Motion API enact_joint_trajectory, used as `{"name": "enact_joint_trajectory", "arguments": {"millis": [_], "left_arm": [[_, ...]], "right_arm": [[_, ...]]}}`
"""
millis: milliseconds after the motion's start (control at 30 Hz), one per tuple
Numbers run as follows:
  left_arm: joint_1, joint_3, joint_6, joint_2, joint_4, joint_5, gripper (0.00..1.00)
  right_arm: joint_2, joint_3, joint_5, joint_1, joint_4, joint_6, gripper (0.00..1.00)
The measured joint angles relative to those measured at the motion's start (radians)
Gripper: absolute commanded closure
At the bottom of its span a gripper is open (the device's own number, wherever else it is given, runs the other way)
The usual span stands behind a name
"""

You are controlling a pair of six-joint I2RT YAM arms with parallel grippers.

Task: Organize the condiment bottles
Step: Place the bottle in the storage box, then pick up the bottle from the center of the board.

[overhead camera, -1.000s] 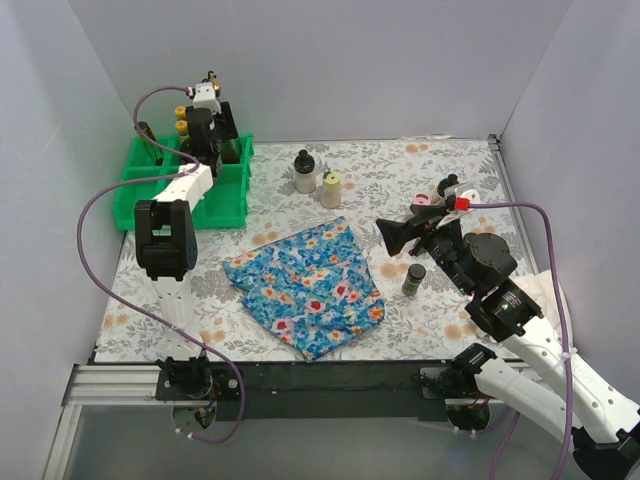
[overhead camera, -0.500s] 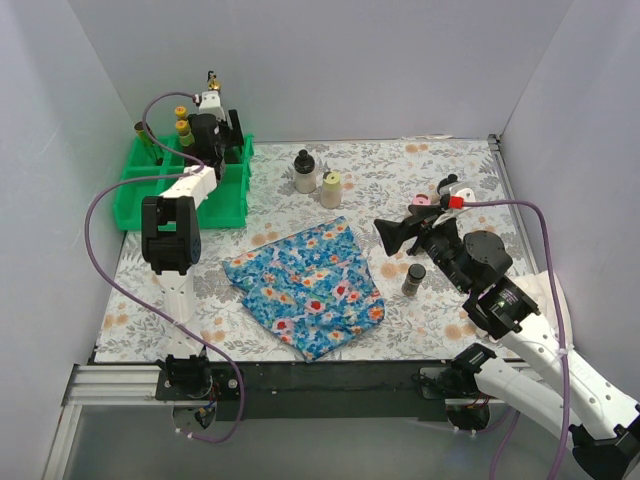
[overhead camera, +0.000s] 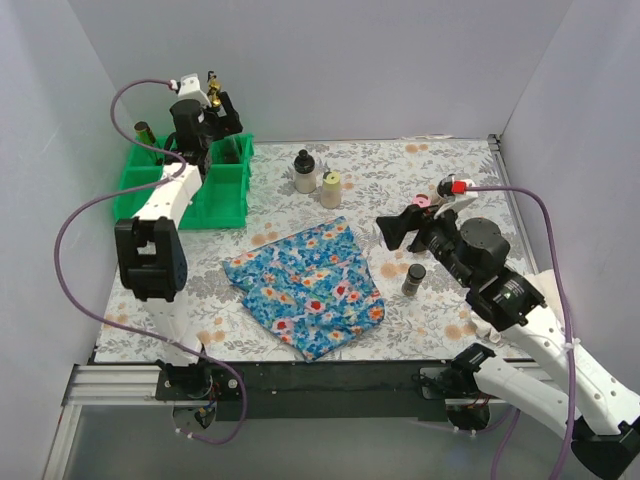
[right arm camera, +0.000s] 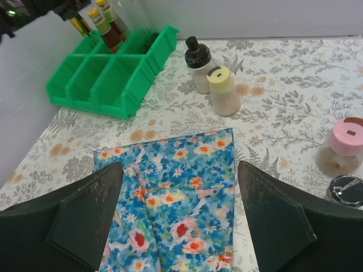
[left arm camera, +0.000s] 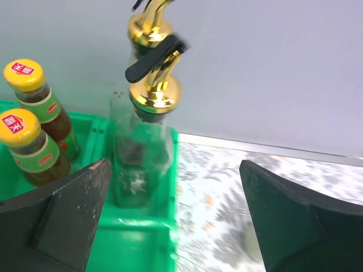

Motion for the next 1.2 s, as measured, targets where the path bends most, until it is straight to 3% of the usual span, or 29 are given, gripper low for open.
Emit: {"name": "enact_joint_trajectory", "arguments": {"millis": [133, 300, 600, 833, 1000, 1200], "left_arm": [[0.000, -0.095, -0.099, -0.187, -0.065, 0.080, 0.02], [-0.002, -0.275, -0.204, -0.424, -0.130, 0.217, 0.02], [-0.030, -0.601, -0.233, -0.735, -0.299, 0.422, 0.02], [-0.051, -0.806, -0.182, -0.974, -0.339, 0.526, 0.02], [-0.079, -0.856, -0.171, -1.047, -0.339, 0.546, 0.02], [-0.294, -0.858, -0.174, -1.044, -0.265, 0.462, 0.05]], "right_arm": [[0.055, 0.095, 0.007, 0.000, -0.134, 0.055, 0.14], [0.039, 0.118, 0.122, 0.000, -0.367, 0.140, 0.16], [0.108, 0.118, 0.248, -0.007, -0.684, 0.260, 0.14], [0.182, 0.105, 0.237, -0.019, -0.724, 0.276, 0.14], [0.201, 0.110, 0.213, -0.021, -0.729, 0.270, 0.15], [0.215, 0.321, 0.155, -0.021, -0.748, 0.230, 0.14]]}}
